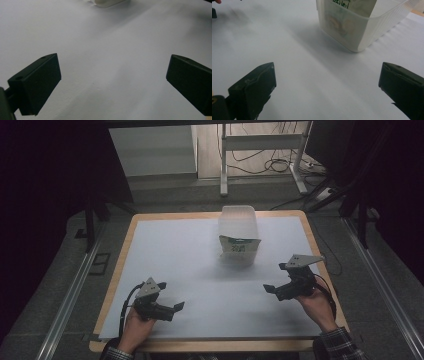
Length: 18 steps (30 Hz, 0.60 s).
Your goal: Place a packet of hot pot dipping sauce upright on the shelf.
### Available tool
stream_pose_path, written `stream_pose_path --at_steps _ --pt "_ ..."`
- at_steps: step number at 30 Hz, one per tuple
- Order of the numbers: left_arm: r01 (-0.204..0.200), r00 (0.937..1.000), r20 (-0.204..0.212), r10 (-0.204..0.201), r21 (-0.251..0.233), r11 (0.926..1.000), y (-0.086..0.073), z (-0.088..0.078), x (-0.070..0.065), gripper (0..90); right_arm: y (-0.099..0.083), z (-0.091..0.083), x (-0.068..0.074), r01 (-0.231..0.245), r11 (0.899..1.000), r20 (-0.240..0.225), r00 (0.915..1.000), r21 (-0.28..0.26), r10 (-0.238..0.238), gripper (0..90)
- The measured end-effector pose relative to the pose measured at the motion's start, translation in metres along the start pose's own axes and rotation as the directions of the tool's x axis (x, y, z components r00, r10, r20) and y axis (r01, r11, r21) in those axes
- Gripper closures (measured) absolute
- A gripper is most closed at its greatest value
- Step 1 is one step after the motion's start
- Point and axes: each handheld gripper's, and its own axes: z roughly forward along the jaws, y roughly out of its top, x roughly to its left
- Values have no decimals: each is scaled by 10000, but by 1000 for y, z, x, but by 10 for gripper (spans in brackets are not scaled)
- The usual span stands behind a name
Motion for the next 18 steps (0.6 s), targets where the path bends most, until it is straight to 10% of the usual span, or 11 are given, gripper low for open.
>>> stream_pose_path --at_steps 18 --pt "-241 9996 -129 242 85 9997 -1 1 -1 0 -35 3 5 -103 9999 552 9984 -82 107 14"
